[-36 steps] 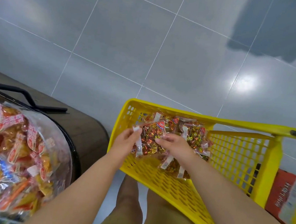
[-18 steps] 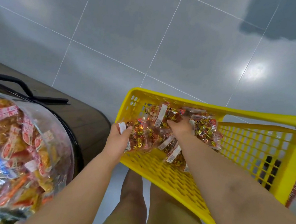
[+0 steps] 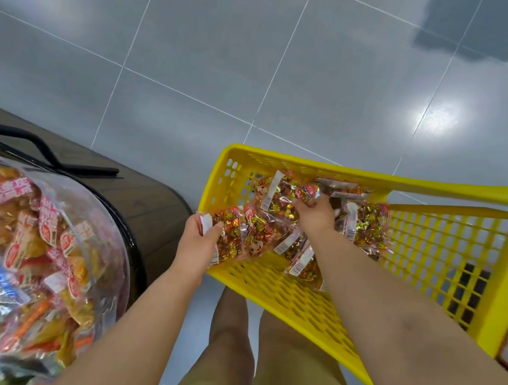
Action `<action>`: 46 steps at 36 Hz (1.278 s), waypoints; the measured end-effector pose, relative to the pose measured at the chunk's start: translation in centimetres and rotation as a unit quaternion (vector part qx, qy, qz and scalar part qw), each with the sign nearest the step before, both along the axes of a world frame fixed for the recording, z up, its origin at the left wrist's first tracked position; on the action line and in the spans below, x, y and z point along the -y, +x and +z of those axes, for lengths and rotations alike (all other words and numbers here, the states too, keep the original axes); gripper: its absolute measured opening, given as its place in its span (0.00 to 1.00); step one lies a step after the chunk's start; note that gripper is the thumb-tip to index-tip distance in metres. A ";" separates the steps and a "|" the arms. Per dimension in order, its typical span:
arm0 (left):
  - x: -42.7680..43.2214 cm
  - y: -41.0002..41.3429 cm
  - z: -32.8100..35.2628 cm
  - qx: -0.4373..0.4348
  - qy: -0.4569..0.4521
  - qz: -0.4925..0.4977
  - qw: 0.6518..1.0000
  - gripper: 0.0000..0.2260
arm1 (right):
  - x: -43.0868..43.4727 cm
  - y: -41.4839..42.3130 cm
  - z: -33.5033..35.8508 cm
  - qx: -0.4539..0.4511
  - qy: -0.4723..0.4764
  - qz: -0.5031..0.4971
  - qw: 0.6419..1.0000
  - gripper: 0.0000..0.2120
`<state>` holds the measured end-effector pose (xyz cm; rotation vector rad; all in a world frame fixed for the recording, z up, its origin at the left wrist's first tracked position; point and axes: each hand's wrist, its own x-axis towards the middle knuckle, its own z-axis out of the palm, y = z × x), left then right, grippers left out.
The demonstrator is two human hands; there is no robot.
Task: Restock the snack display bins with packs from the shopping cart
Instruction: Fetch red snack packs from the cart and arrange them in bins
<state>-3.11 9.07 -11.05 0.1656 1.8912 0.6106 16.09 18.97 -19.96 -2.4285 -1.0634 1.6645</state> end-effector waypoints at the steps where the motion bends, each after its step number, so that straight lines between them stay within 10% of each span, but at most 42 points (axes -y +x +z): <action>1: 0.0 0.0 0.0 0.000 -0.002 -0.001 1.000 0.10 | 0.3 0.1 0.5 -0.018 0.018 -0.009 1.000 0.14; 10: -1.8 0.5 1.0 0.029 -0.024 0.060 0.998 0.07 | 3.9 3.1 5.6 -0.282 -0.070 -0.240 0.926 0.17; 14: -2.5 1.9 2.1 0.106 -0.013 0.070 0.992 0.06 | 5.3 2.2 7.2 -0.243 -0.091 -0.047 0.964 0.11; 23: -2.3 4.8 2.5 0.117 0.013 -0.016 0.993 0.21 | 5.1 1.9 8.4 -0.253 -0.059 -0.032 0.965 0.12; 30: -1.5 5.4 1.2 0.099 0.000 -0.007 0.995 0.20 | 1.8 9.6 2.9 0.166 0.043 -0.023 0.985 0.28; 38: -0.2 4.7 -0.1 0.048 -0.026 0.014 0.998 0.19 | 0.6 11.6 -0.3 0.175 -0.035 0.129 0.975 0.57; 46: -0.8 5.5 0.7 0.037 -0.027 0.040 0.998 0.28 | 1.7 11.1 0.8 0.190 0.034 0.098 0.976 0.58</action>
